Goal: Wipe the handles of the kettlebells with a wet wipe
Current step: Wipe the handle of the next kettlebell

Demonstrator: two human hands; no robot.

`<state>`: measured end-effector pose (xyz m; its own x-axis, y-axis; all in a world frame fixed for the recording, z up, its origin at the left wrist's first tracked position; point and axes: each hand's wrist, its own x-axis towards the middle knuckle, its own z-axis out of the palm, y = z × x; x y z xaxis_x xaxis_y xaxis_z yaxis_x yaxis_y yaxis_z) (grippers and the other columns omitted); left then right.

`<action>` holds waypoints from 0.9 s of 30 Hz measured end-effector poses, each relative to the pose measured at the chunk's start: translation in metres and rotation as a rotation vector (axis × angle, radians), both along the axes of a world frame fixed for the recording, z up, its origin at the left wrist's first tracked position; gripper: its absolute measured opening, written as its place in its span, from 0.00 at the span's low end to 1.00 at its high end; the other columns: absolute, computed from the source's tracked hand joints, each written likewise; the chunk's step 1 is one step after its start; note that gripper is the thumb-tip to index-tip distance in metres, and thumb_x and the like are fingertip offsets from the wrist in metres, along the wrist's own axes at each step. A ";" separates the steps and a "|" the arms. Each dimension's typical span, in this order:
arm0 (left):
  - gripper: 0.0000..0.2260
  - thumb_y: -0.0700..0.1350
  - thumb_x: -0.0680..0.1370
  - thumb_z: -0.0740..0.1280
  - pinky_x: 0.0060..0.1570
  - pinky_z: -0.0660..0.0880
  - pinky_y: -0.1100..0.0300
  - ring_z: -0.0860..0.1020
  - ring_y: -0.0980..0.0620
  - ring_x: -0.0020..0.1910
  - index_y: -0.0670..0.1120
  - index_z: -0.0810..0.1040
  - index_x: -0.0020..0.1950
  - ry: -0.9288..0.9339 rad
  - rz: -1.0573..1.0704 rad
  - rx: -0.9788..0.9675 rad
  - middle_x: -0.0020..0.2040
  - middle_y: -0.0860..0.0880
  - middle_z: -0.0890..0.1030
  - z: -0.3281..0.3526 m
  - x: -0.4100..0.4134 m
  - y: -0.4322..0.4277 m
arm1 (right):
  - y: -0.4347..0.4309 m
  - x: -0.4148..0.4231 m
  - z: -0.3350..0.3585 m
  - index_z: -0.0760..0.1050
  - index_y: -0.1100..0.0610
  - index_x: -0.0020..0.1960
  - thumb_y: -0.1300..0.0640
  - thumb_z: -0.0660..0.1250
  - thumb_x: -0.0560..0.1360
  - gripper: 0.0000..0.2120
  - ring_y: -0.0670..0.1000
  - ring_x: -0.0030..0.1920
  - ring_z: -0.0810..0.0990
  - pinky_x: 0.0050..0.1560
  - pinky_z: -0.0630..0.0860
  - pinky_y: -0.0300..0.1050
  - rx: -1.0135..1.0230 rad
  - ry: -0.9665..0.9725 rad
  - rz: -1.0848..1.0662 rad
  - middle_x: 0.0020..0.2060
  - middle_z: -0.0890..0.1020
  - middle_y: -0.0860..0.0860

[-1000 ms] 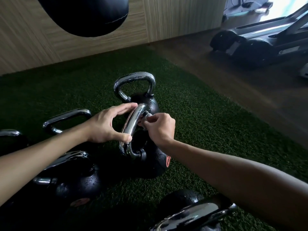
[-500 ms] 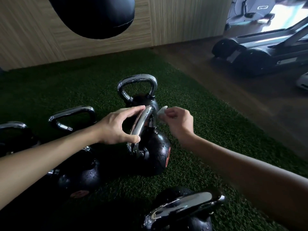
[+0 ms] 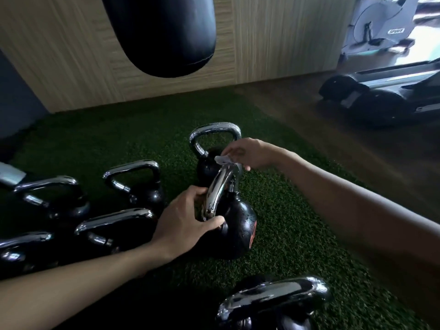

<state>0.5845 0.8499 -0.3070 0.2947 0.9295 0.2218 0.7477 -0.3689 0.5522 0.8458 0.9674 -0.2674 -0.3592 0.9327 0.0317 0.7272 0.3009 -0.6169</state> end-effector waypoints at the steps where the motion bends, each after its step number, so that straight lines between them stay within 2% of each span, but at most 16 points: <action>1: 0.31 0.63 0.68 0.77 0.61 0.75 0.56 0.78 0.59 0.61 0.56 0.74 0.68 0.003 0.017 0.016 0.61 0.60 0.80 -0.001 0.002 0.000 | 0.007 0.001 0.001 0.81 0.47 0.62 0.63 0.65 0.82 0.15 0.39 0.33 0.81 0.34 0.75 0.38 -0.069 -0.035 0.047 0.45 0.86 0.46; 3: 0.29 0.59 0.70 0.77 0.62 0.73 0.59 0.77 0.59 0.62 0.55 0.75 0.68 0.019 0.036 0.053 0.61 0.59 0.80 -0.001 0.005 -0.001 | 0.018 0.003 0.003 0.78 0.41 0.66 0.65 0.65 0.79 0.24 0.49 0.37 0.83 0.35 0.77 0.47 -0.162 -0.134 0.137 0.50 0.87 0.48; 4: 0.29 0.58 0.70 0.77 0.62 0.73 0.59 0.76 0.58 0.62 0.54 0.75 0.69 0.033 0.044 0.065 0.62 0.59 0.79 -0.001 0.006 -0.002 | 0.021 0.004 0.005 0.76 0.39 0.69 0.65 0.68 0.76 0.28 0.49 0.38 0.83 0.36 0.77 0.48 -0.180 -0.192 0.182 0.52 0.86 0.46; 6: 0.30 0.58 0.70 0.77 0.61 0.73 0.57 0.75 0.58 0.61 0.54 0.74 0.70 0.057 0.054 0.072 0.61 0.59 0.79 0.001 0.007 -0.004 | 0.022 0.006 0.008 0.72 0.38 0.73 0.64 0.73 0.75 0.33 0.42 0.37 0.83 0.38 0.77 0.46 -0.201 -0.254 0.239 0.53 0.85 0.42; 8: 0.30 0.58 0.70 0.77 0.58 0.75 0.57 0.75 0.58 0.57 0.54 0.74 0.70 0.085 0.046 0.061 0.56 0.61 0.76 0.006 0.007 -0.004 | 0.020 0.006 0.009 0.71 0.42 0.75 0.61 0.75 0.75 0.32 0.32 0.34 0.80 0.41 0.74 0.40 -0.187 -0.251 0.234 0.58 0.83 0.41; 10: 0.31 0.59 0.70 0.77 0.55 0.75 0.57 0.74 0.58 0.53 0.55 0.74 0.71 0.147 0.022 0.040 0.52 0.63 0.73 0.013 0.003 -0.002 | 0.018 0.005 0.007 0.73 0.45 0.74 0.60 0.75 0.75 0.30 0.27 0.34 0.77 0.40 0.69 0.36 -0.160 -0.236 0.233 0.56 0.82 0.40; 11: 0.31 0.60 0.70 0.77 0.53 0.75 0.58 0.73 0.59 0.52 0.56 0.74 0.71 0.177 0.013 0.030 0.50 0.64 0.72 0.017 0.001 -0.001 | 0.017 0.006 0.005 0.74 0.45 0.74 0.60 0.76 0.75 0.30 0.28 0.37 0.78 0.42 0.70 0.36 -0.157 -0.213 0.229 0.55 0.82 0.39; 13: 0.31 0.61 0.70 0.76 0.52 0.75 0.58 0.73 0.59 0.51 0.58 0.73 0.71 0.225 0.017 0.033 0.51 0.64 0.74 0.021 0.000 -0.002 | 0.015 0.007 0.000 0.75 0.43 0.72 0.58 0.77 0.74 0.29 0.34 0.51 0.80 0.53 0.75 0.43 -0.143 -0.169 0.201 0.57 0.82 0.37; 15: 0.31 0.61 0.71 0.75 0.54 0.75 0.57 0.74 0.57 0.54 0.58 0.72 0.72 0.239 0.034 0.048 0.56 0.62 0.77 0.022 0.004 -0.005 | 0.014 0.009 -0.002 0.76 0.41 0.71 0.56 0.78 0.73 0.29 0.43 0.61 0.79 0.63 0.73 0.48 -0.132 -0.163 0.189 0.61 0.82 0.38; 19: 0.31 0.59 0.72 0.74 0.54 0.74 0.58 0.75 0.56 0.59 0.57 0.70 0.74 0.238 0.045 0.059 0.61 0.59 0.79 0.021 0.009 -0.007 | 0.014 0.006 0.006 0.76 0.41 0.70 0.56 0.79 0.71 0.30 0.45 0.61 0.79 0.63 0.71 0.48 -0.152 -0.194 0.188 0.61 0.82 0.38; 22: 0.32 0.58 0.72 0.74 0.56 0.72 0.58 0.73 0.56 0.61 0.58 0.69 0.75 0.252 0.040 0.038 0.62 0.58 0.78 0.023 0.007 -0.003 | 0.014 0.005 0.007 0.77 0.41 0.69 0.56 0.79 0.71 0.29 0.46 0.62 0.79 0.68 0.70 0.52 -0.149 -0.204 0.175 0.60 0.82 0.37; 25: 0.31 0.57 0.73 0.74 0.56 0.74 0.56 0.73 0.54 0.64 0.57 0.69 0.75 0.295 0.002 0.053 0.63 0.58 0.79 0.028 0.006 0.000 | 0.009 0.011 -0.001 0.77 0.42 0.69 0.56 0.79 0.71 0.29 0.46 0.66 0.78 0.73 0.68 0.57 -0.146 -0.131 0.143 0.64 0.82 0.39; 27: 0.31 0.57 0.74 0.73 0.55 0.76 0.54 0.73 0.53 0.63 0.58 0.69 0.75 0.366 -0.030 0.084 0.62 0.59 0.80 0.032 0.000 0.006 | 0.001 0.016 -0.002 0.78 0.42 0.68 0.57 0.79 0.71 0.28 0.46 0.64 0.80 0.71 0.71 0.57 -0.163 -0.092 0.127 0.61 0.83 0.39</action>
<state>0.5846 0.8561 -0.2753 0.3957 0.9021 0.1722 0.8779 -0.4266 0.2176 0.8618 0.9689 -0.2696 -0.4688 0.8697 -0.1546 0.7454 0.2956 -0.5975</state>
